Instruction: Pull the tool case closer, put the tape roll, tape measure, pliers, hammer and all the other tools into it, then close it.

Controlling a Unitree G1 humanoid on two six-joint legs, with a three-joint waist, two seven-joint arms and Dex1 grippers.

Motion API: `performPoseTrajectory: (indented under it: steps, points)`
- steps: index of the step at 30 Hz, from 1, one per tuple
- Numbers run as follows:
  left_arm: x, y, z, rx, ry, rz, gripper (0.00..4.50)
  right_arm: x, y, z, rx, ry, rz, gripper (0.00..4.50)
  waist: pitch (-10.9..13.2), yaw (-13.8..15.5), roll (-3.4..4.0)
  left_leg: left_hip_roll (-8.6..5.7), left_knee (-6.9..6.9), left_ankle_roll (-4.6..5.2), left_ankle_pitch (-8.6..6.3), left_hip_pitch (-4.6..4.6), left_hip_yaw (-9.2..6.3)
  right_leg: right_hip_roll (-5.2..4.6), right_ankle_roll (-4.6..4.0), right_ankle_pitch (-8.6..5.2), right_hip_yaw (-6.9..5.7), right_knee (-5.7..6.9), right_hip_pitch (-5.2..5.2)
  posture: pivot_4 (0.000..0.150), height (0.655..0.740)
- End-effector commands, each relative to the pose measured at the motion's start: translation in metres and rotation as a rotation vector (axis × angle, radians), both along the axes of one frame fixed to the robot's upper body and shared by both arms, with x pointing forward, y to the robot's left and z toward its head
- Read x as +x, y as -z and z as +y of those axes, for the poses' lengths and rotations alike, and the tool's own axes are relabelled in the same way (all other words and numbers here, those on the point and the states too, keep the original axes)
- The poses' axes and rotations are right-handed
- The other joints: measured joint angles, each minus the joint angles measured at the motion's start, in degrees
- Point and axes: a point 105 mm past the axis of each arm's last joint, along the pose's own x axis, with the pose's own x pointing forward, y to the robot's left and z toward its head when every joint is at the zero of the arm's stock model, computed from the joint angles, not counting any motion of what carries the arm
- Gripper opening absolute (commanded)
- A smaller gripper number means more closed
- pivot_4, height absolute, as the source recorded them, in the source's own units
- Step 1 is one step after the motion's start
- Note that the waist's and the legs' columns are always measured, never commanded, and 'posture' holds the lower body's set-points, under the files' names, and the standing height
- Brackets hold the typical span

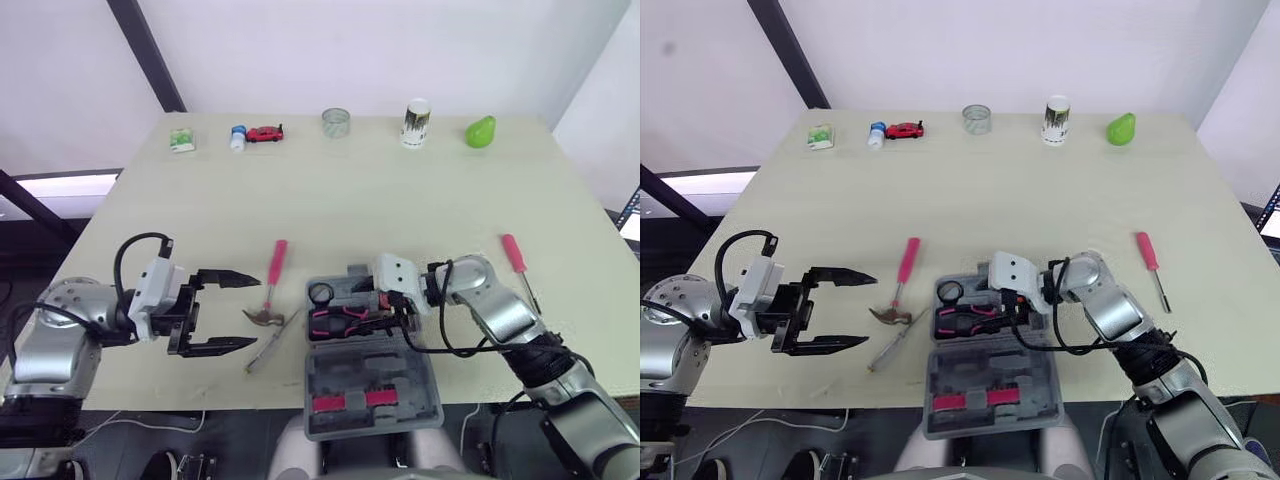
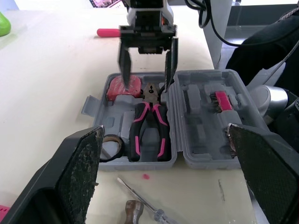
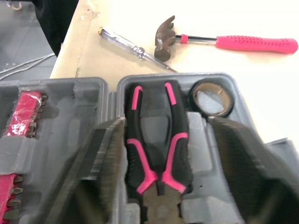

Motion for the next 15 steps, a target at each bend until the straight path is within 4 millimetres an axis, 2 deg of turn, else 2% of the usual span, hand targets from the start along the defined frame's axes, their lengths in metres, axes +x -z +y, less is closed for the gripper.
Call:
performPoseTrajectory:
  steps: [1,2,4,15]
  points:
    - [-0.007,-0.005,-0.004,0.001,0.054,-0.02,4.5,0.004,-0.004,0.0,0.029,0.002,-0.042,1.4,0.0,0.0,0.0,0.0,0.0,0.0,0.0,0.0,0.0,0.0,0.0,0.0,0.0,0.01,0.0,0.15,0.74]
    - [-0.008,-0.004,-0.004,0.001,0.053,-0.019,4.5,0.006,-0.002,0.0,0.023,0.01,-0.046,1.04,0.0,-0.1,0.0,0.0,0.0,0.0,0.0,0.0,0.0,0.0,0.0,0.0,0.0,0.01,0.0,0.15,0.74]
    - [-0.008,-0.003,-0.004,0.002,0.05,-0.017,4.5,0.009,0.002,-0.002,0.012,0.016,-0.059,0.03,0.0,-0.1,0.01,0.0,0.0,0.0,0.0,0.01,-0.01,0.01,0.0,0.0,0.0,0.02,0.0,0.15,0.74]
    - [-0.009,-0.004,-0.005,0.002,0.039,-0.024,4.5,0.02,0.027,-0.003,-0.043,0.057,-0.054,0.03,0.0,-0.1,0.01,0.0,0.0,0.0,0.0,0.01,0.0,0.01,0.0,0.0,0.02,0.02,-0.01,0.15,0.74]
